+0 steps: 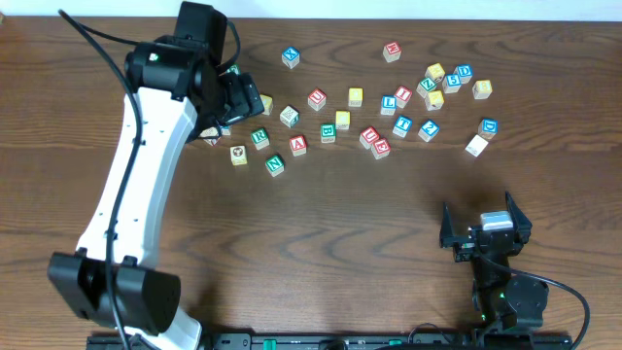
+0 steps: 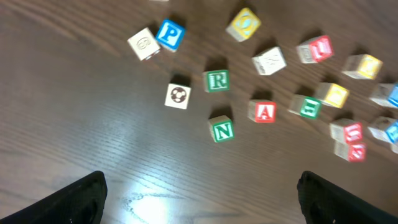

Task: Spell out ROBOT
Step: 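Move the left gripper over the green R block in the pile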

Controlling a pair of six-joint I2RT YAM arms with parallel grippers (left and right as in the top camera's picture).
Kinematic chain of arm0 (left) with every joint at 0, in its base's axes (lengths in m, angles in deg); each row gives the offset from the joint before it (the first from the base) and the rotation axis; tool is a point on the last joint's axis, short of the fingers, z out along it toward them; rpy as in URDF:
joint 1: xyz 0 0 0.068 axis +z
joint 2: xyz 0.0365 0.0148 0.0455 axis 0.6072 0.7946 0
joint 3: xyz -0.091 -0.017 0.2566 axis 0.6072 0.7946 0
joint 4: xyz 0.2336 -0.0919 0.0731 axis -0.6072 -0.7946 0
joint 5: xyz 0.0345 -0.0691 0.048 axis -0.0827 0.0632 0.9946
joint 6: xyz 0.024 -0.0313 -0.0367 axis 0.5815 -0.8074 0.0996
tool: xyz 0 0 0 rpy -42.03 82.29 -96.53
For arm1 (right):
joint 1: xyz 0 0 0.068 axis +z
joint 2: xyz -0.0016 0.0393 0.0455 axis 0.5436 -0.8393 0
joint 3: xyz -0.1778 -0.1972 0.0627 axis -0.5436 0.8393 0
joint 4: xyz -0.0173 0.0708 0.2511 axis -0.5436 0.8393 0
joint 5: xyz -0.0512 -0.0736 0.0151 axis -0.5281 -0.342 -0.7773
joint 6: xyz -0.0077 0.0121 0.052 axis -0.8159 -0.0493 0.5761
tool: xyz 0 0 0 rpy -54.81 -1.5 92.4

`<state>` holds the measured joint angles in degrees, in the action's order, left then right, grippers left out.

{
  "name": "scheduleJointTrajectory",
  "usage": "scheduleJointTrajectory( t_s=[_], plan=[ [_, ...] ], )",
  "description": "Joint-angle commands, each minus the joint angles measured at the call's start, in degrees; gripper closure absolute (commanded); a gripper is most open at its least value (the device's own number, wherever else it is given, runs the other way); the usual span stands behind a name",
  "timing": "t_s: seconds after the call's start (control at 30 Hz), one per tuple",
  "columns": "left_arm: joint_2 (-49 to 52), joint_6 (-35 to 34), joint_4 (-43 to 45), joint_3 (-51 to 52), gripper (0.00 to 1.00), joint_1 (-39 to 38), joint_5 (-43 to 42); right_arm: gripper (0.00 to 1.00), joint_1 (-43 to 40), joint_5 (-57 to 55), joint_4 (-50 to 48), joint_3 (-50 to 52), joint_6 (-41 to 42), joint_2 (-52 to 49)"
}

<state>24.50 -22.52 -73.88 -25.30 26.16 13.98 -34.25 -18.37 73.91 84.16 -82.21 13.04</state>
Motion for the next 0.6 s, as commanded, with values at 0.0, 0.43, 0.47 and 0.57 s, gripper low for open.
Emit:
scheduleJointTrajectory(
  t_s=[0.0, 0.43, 0.47, 0.57],
  plan=[
    [4.0, -2.6, -0.7, -1.0, 0.04, -0.1, 2.4, 0.01, -0.2, -0.3, 0.3, 0.0, 0.9, 0.3],
    [16.0, -1.5, 4.3, -1.0, 0.04, -1.2, 2.4, 0.01, -0.2, -0.3, 0.3, 0.0, 0.9, 0.3],
    [16.3, -1.0, 5.2, -1.0, 0.04, -1.5, 2.5, 0.01, -0.2, -0.3, 0.3, 0.0, 0.9, 0.3],
    [17.4, 1.1, 8.8, -1.0, 0.04, -3.1, 2.6, 0.01, -0.2, -0.3, 0.3, 0.0, 0.9, 0.3]
  ],
)
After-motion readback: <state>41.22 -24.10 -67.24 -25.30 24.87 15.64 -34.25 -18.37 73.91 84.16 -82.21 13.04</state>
